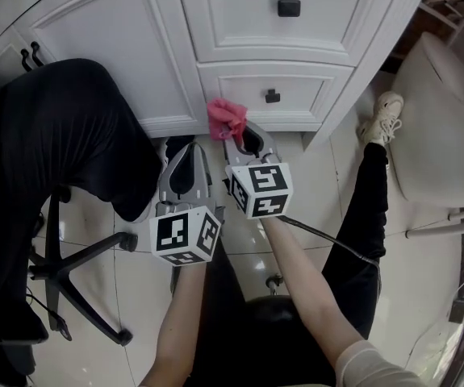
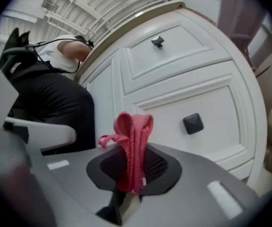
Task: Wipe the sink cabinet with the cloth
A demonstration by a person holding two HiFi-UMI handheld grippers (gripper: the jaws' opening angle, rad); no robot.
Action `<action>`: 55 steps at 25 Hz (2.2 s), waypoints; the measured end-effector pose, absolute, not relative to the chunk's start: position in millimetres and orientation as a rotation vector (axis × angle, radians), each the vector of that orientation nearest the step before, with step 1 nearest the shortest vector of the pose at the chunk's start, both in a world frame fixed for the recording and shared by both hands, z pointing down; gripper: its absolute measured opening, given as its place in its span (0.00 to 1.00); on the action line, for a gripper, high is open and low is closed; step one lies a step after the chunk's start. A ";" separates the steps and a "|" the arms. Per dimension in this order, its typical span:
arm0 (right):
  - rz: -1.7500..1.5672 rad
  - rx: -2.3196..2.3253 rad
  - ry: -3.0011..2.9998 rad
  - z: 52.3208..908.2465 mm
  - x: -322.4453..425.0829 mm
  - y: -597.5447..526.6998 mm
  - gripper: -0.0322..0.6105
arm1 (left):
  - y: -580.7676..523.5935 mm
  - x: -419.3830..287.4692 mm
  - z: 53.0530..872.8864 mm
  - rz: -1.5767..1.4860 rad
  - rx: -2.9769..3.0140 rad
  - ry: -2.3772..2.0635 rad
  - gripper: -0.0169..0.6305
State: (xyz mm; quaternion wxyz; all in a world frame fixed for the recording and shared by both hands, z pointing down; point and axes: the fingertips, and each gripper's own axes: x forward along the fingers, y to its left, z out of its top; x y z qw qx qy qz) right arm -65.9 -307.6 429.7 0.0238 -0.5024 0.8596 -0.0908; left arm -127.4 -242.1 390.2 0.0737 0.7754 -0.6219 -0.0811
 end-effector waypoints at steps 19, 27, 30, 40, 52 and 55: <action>-0.253 -2.101 2.437 468.6 149.8 -346.8 0.15 | -253.2 -112.5 404.8 -0.134 2.355 -1.855 0.05; -0.476 -2.323 2.263 499.3 215.8 -318.9 0.15 | -241.5 -92.4 428.1 -0.080 2.323 -1.803 0.05; -0.464 -2.193 2.293 484.2 201.8 -274.9 0.15 | -229.9 -84.2 426.9 -0.060 2.347 -1.800 0.05; -0.354 -1.907 2.444 388.6 101.9 -154.9 0.15 | -175.0 -43.9 362.6 -0.124 2.482 -1.829 0.05; -0.106 -1.833 2.481 321.3 73.3 -110.0 0.15 | -107.2 -47.5 295.3 -0.268 2.555 -1.819 0.05; -0.046 -1.815 2.492 310.0 65.5 -104.7 0.15 | -103.2 -54.1 296.4 -0.273 2.514 -1.823 0.05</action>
